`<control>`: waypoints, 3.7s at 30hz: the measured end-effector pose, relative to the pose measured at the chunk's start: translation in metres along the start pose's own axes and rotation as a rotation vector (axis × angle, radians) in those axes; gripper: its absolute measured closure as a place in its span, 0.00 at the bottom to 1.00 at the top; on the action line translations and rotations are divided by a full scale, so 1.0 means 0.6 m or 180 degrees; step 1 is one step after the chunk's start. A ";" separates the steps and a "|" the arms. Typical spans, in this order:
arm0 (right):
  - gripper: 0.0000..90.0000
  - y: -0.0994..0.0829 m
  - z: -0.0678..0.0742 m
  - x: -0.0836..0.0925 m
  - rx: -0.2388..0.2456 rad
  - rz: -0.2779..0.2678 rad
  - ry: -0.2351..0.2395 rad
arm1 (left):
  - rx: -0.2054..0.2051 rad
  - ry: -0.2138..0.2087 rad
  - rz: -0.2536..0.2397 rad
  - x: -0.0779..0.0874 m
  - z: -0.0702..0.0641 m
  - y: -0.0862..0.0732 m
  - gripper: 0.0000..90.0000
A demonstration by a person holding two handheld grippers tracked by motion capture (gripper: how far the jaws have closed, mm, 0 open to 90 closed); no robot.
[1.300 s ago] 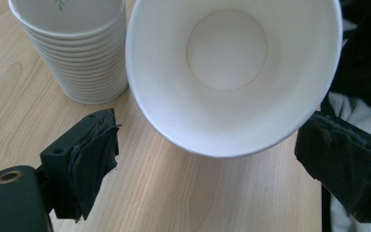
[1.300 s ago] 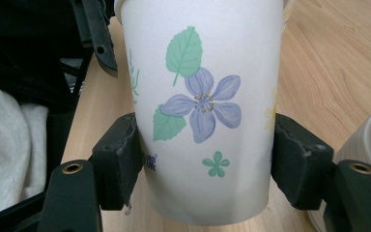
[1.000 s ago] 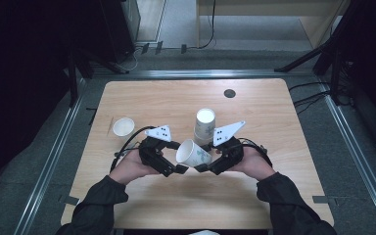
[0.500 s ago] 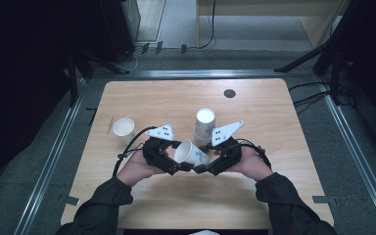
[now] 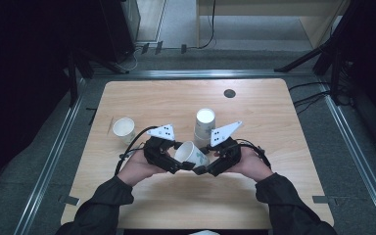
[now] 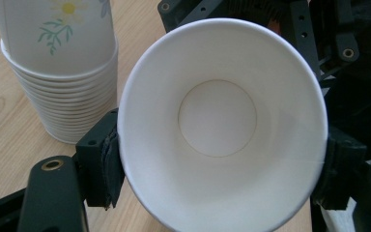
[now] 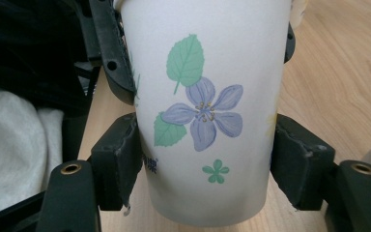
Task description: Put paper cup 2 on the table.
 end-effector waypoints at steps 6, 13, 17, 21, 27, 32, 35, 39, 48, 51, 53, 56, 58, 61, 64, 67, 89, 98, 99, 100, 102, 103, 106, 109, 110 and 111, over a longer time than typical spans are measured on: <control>0.27 -0.008 -0.003 -0.004 0.0021 0.0136 -0.0105 | -0.0024 0.0081 -0.0068 0.011 0.004 0.007 0.25; 0.25 -0.025 -0.005 0.004 0.0008 0.0229 -0.0216 | -0.0153 0.0174 0.0011 0.030 0.008 0.011 0.25; 0.25 -0.032 -0.010 0.009 -0.0072 0.0203 -0.0309 | -0.0168 0.0193 0.0074 0.040 0.018 0.008 0.25; 0.25 -0.040 -0.015 0.013 -0.0137 0.0204 -0.0470 | -0.0164 0.0249 0.0149 0.047 0.028 0.003 0.25; 0.25 -0.045 -0.014 0.025 -0.0102 0.0200 -0.0667 | -0.0195 0.0400 0.0334 0.055 0.048 -0.015 0.25; 0.24 -0.058 -0.010 0.039 -0.0073 0.0232 -0.0772 | -0.0214 0.0444 0.0478 0.061 0.057 -0.031 0.25; 0.24 -0.063 -0.012 0.049 -0.0105 0.0215 -0.0844 | -0.0201 0.0439 0.0518 0.065 0.063 -0.038 0.25; 0.24 -0.067 -0.015 0.060 -0.0118 0.0219 -0.0940 | -0.0226 0.0461 0.0596 0.070 0.069 -0.051 0.25; 0.24 -0.068 -0.020 0.089 -0.0165 0.0078 -0.1094 | -0.0220 0.0528 0.0760 0.088 0.089 -0.083 0.25; 0.24 -0.071 -0.024 0.097 -0.0156 0.0072 -0.1158 | -0.0254 0.0585 0.0855 0.096 0.096 -0.098 0.25; 0.24 -0.072 -0.029 0.102 -0.0163 0.0065 -0.1214 | -0.0281 0.0621 0.0896 0.101 0.099 -0.107 0.25; 0.24 -0.067 -0.040 0.114 -0.0239 -0.0045 -0.1351 | -0.0294 0.0659 0.0956 0.109 0.105 -0.121 0.25; 0.24 -0.065 -0.047 0.121 -0.0270 -0.0102 -0.1416 | -0.0280 0.0683 0.0987 0.114 0.108 -0.128 0.25; 0.24 -0.065 -0.056 0.130 -0.0292 -0.0137 -0.1499 | -0.0246 0.0698 0.1041 0.120 0.113 -0.140 0.25; 0.24 -0.068 -0.064 0.134 -0.0336 -0.0143 -0.1541 | -0.0225 0.0744 0.1080 0.127 0.119 -0.151 0.25; 0.24 -0.074 -0.073 0.134 -0.0376 -0.0089 -0.1606 | -0.0172 0.0813 0.1122 0.135 0.129 -0.161 0.25; 0.24 -0.085 -0.091 0.138 -0.0501 -0.0099 -0.1705 | 0.0169 0.1289 0.1261 0.193 0.196 -0.212 0.24; 0.24 -0.085 -0.092 0.143 -0.0530 -0.0135 -0.1740 | 0.0091 0.1365 0.1446 0.183 0.198 -0.220 0.23; 0.24 -0.085 -0.092 0.143 -0.0533 -0.0139 -0.1735 | 0.0082 0.1369 0.1462 0.182 0.198 -0.221 0.23; 0.24 -0.086 -0.092 0.144 -0.0531 -0.0131 -0.1742 | 0.0080 0.1370 0.1468 0.180 0.197 -0.222 0.23; 0.24 -0.086 -0.093 0.144 -0.0525 -0.0127 -0.1741 | 0.0057 0.1381 0.1483 0.178 0.197 -0.222 0.23; 0.24 -0.086 -0.093 0.144 -0.0520 -0.0128 -0.1751 | 0.0058 0.1364 0.1476 0.177 0.196 -0.221 0.23; 0.24 -0.085 -0.093 0.145 -0.0519 -0.0140 -0.1747 | 0.0077 0.1358 0.1474 0.174 0.195 -0.221 0.22; 0.24 -0.086 -0.094 0.145 -0.0529 -0.0138 -0.1744 | 0.0181 0.1278 0.1502 0.173 0.194 -0.222 0.18; 0.24 -0.086 -0.094 0.145 -0.0534 -0.0136 -0.1743 | 0.0254 0.1258 0.1512 0.172 0.193 -0.222 0.14; 0.24 -0.087 -0.094 0.145 -0.0529 -0.0134 -0.1751 | 0.0262 0.1254 0.1507 0.171 0.193 -0.222 0.13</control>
Point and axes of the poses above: each handheld gripper's, and its own axes: x roughly backward along the jaws, y roughly out of its top, z roughly to its left, the point moved 8 cm from there along -x, roughly forward along the jaws, and after that the axes turned 10 degrees about y, right-handed, at the moved point
